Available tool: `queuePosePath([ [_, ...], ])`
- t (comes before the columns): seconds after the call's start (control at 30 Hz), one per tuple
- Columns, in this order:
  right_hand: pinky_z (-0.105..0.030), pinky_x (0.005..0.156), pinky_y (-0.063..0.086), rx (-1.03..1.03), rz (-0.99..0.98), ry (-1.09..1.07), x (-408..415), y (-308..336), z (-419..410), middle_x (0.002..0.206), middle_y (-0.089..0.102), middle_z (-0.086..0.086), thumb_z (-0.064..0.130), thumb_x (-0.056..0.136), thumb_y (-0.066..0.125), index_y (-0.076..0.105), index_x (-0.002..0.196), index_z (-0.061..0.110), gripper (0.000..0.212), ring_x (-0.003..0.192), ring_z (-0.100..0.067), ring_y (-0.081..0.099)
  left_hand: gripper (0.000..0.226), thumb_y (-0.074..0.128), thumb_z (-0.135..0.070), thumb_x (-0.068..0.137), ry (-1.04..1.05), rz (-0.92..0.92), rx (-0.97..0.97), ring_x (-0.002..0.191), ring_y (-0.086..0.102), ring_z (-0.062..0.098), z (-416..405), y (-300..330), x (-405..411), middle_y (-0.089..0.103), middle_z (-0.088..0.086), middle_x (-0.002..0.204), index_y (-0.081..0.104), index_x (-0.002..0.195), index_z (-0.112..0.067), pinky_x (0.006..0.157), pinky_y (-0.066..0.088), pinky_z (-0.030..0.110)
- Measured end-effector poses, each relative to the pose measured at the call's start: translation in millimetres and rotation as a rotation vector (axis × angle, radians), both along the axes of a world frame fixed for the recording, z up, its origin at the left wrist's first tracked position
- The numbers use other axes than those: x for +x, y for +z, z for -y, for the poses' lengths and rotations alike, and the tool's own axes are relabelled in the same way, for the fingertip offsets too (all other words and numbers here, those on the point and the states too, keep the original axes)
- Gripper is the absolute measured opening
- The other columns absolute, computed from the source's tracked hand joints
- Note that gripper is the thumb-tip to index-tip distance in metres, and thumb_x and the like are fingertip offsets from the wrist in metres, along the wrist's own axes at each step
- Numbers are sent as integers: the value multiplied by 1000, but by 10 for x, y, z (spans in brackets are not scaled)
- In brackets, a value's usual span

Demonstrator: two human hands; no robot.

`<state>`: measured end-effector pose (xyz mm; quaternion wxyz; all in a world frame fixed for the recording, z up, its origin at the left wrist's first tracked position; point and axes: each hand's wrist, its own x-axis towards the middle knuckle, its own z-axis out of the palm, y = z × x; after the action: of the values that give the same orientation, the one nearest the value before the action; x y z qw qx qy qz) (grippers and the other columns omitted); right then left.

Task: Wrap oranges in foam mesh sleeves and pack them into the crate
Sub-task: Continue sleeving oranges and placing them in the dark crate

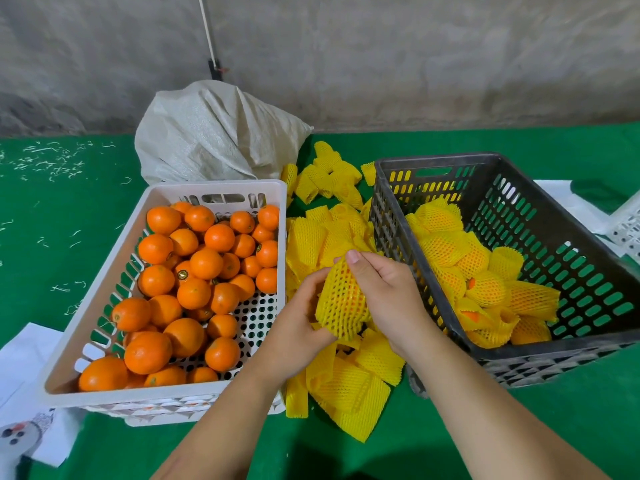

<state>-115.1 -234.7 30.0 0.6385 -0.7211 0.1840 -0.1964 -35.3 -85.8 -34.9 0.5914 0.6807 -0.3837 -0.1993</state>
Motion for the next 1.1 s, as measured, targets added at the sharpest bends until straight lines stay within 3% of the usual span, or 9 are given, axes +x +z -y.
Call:
queuePosePath([
  [0.17, -38, 99, 50, -245, -33, 154, 66, 135, 152, 100, 65, -6, 47, 100, 53, 80, 100, 18, 40, 102, -14, 64, 71, 83, -8, 89, -35, -243, -82, 121, 65, 24, -91, 50, 24, 64, 1, 132, 47, 145, -32, 96, 58, 36],
  [0.3, -49, 86, 52, -290, -55, 74, 93, 125, 100, 91, 62, -11, 49, 101, 55, 72, 87, 12, 43, 92, -20, 63, 81, 86, -5, 84, -20, -229, -59, 117, 67, 23, -12, 98, -40, 65, -4, 128, 40, 145, -30, 92, 59, 34],
  [0.43, -40, 62, 43, -386, 38, -106, 54, 16, 72, 74, 53, -1, 40, 104, 54, 56, 73, 18, 39, 72, -18, 54, 74, 88, -18, 81, 102, -289, -158, 117, 67, 25, -61, 105, -26, 64, 1, 130, 47, 140, -34, 88, 61, 38],
  [0.67, -34, 52, 36, -287, 63, -168, 110, -21, 125, 61, 49, -2, 49, 104, 46, 51, 67, 20, 46, 56, -14, 46, 62, 84, -23, 81, -27, -394, -131, 125, 64, 30, -118, 80, 4, 67, 7, 135, 61, 138, -33, 98, 58, 38],
  [0.73, -33, 59, 43, -188, 23, -186, 92, -27, 67, 75, 60, -1, 60, 99, 46, 59, 82, 23, 42, 68, -12, 56, 66, 84, -22, 82, 2, -378, -135, 127, 63, 32, -108, 81, -14, 67, 7, 136, 58, 142, -27, 100, 58, 40],
  [0.8, -30, 75, 48, 135, -52, -202, 33, -68, -109, 107, 62, 12, 86, 80, 47, 57, 103, 50, 43, 97, -6, 61, 72, 84, -22, 82, 80, -317, -142, 126, 64, 28, -88, 82, -35, 66, 4, 136, 51, 146, -21, 98, 58, 39],
  [0.87, -41, 95, 51, 405, -100, -148, -20, -156, -325, 133, 55, 17, 97, 57, 58, 45, 119, 65, 72, 121, -11, 56, 74, 82, -12, 84, 135, -225, -118, 124, 64, 9, -56, 68, -55, 64, -12, 136, 47, 148, -24, 93, 57, 28],
  [0.97, -49, 108, 49, 447, -38, -102, -10, -255, -563, 148, 51, 9, 69, 53, 86, 30, 151, 44, 116, 133, -18, 54, 78, 78, -13, 93, 182, 2, -13, 125, 46, -24, -46, 62, -87, 45, -48, 140, 37, 152, -43, 94, 42, 0],
  [1.1, -47, 105, 53, 322, -23, -168, 52, -176, -290, 145, 48, 16, 49, 60, 92, 29, 148, 51, 108, 130, -16, 55, 85, 73, -49, 94, 121, 113, 56, 149, 29, -8, -77, 65, -143, 29, -39, 159, 20, 160, -50, 113, 33, 9],
])
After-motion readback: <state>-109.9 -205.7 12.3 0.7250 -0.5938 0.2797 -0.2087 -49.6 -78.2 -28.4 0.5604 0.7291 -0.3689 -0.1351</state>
